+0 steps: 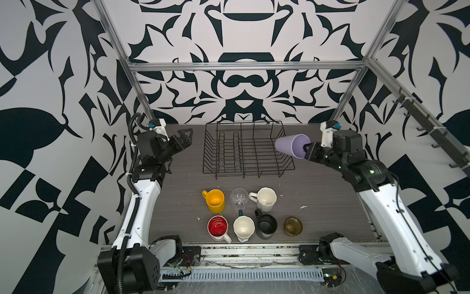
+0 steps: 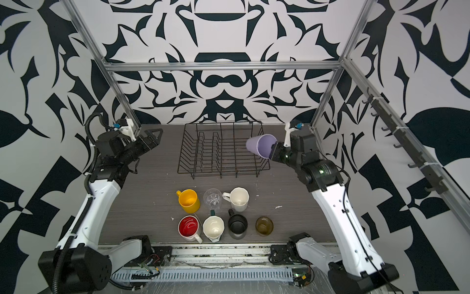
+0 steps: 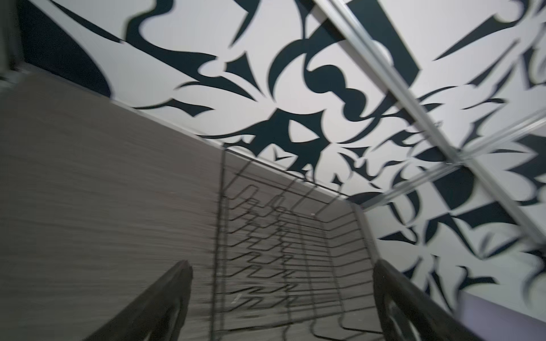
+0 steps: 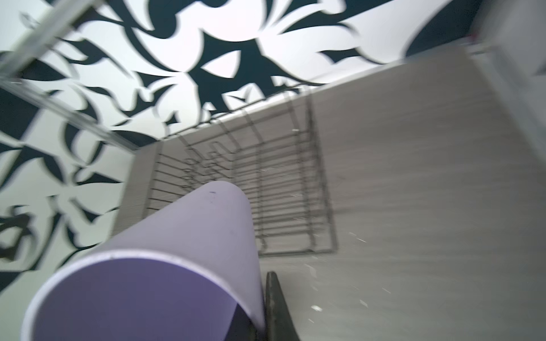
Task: Load cups into a dish rack
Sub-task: Pick up the cup from the middle-right of the table, then place the cup upside down at the dish rack.
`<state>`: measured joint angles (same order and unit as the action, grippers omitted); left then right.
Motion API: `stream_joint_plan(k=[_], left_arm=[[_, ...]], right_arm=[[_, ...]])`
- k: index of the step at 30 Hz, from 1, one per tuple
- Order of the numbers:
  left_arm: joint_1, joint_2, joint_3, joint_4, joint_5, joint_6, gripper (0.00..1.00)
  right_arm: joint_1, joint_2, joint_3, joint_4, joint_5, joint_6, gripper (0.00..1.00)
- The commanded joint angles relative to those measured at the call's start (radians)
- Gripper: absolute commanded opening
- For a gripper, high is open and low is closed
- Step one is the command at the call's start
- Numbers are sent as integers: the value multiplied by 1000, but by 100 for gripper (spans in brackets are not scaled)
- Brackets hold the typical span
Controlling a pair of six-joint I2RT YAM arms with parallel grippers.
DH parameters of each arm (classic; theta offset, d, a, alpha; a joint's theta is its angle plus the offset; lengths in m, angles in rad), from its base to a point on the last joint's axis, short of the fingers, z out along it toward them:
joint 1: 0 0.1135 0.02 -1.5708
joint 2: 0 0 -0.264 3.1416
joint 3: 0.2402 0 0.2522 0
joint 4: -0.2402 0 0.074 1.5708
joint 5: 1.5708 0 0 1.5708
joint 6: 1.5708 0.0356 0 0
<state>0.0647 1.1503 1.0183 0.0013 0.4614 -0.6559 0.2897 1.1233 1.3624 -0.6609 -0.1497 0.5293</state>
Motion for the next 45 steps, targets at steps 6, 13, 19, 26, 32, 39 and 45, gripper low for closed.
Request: stream_joint_plan(k=[6,13,19,26,32,39,45], left_arm=[[3,279,-87,977,487,-773,90],[-39,512,-22,1440,511,-1141,86],[-70,500,15,1440,526,-1118,86],[-77,445,-9,1389,537,-1041,88],[-79,270,-7,919,499,-672,92],[-79,161,18,674,523,-478,95],[-81,175,-7,883,585,-619,96]], right_arm=[[5,142,28,430,-438,86,0],[79,230,88,509,-534,76,0],[97,283,101,579,-543,115,0],[128,338,163,585,-579,116,0],[129,327,164,584,-577,113,0],[132,340,184,635,-630,132,0],[172,378,227,661,-672,123,0]])
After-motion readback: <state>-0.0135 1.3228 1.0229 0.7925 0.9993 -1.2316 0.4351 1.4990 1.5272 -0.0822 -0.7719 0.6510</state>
